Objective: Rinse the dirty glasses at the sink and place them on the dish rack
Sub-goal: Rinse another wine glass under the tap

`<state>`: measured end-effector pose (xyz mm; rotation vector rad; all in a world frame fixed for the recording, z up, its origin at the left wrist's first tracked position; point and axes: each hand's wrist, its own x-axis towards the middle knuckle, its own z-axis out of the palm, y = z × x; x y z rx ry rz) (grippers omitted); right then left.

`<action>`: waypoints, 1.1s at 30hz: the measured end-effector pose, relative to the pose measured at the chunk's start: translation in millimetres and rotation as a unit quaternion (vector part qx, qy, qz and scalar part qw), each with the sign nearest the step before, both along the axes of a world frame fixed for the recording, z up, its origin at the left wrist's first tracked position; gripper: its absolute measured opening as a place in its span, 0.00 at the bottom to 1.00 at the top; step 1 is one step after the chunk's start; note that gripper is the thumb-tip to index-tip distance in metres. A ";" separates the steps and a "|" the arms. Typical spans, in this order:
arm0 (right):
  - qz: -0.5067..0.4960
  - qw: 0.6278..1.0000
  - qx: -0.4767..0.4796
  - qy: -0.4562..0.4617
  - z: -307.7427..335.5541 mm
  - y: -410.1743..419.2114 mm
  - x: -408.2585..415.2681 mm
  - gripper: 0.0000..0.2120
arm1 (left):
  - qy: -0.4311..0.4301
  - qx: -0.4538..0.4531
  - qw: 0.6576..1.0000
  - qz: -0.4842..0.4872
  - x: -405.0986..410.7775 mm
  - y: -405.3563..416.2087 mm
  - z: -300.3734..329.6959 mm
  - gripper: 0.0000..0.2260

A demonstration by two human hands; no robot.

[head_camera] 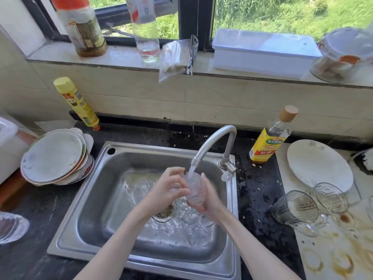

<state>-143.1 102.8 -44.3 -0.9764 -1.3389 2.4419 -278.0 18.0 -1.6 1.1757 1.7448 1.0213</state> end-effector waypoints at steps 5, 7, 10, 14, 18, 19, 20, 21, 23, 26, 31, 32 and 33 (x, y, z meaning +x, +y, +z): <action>-0.028 0.987 0.112 -0.115 -3.1 2.0 -2.9 0.27 | 0.047 -0.006 0.999 0.028 4.7 0.9 -5.4 0.08; -0.056 0.984 0.112 -0.127 -7.1 6.7 2.6 0.21 | 0.083 0.003 0.996 0.031 6.8 1.6 -8.7 0.11; -0.140 0.979 0.025 -0.147 -20.0 24.6 13.5 0.14 | 0.130 0.027 0.990 0.038 9.5 -0.3 -11.9 0.10; -0.304 0.929 -0.188 -0.095 -24.7 48.3 21.3 0.19 | 0.170 0.057 0.983 0.049 11.9 -2.3 -15.0 0.05; -0.379 0.867 -0.324 -0.014 -25.0 56.1 23.1 0.20 | 0.181 0.073 0.979 0.052 13.2 -2.0 -17.3 0.06; -0.387 0.860 -0.331 -0.003 -23.3 54.5 24.1 0.20 | 0.184 0.073 0.979 0.052 13.2 -1.9 -17.5 0.05; -0.394 0.856 -0.335 0.004 -22.2 53.2 24.7 0.20 | 0.185 0.076 0.978 0.052 13.2 -1.7 -17.2 0.05; -0.398 0.853 -0.337 0.010 -19.9 51.8 25.1 0.20 | 0.187 0.080 0.978 0.050 12.9 -1.2 -17.6 0.05; -0.401 0.850 -0.340 0.011 -16.5 52.6 24.1 0.19 | 0.184 0.089 0.978 0.043 13.1 0.2 -17.7 0.05; -0.412 0.839 -0.355 0.006 -13.5 56.3 21.6 0.19 | 0.182 0.087 0.979 0.042 13.1 1.2 -18.3 0.06; -0.412 0.825 -0.382 0.054 -2.1 63.6 31.3 0.15 | 0.176 0.078 0.981 0.038 9.3 5.9 -8.9 0.08; -0.420 0.818 -0.387 0.071 0.2 67.4 34.7 0.14 | 0.174 0.073 0.981 0.035 8.2 7.1 -5.9 0.09; -0.425 0.811 -0.394 0.086 3.1 71.4 38.4 0.14 | 0.177 0.071 0.981 0.032 7.4 8.4 -3.3 0.11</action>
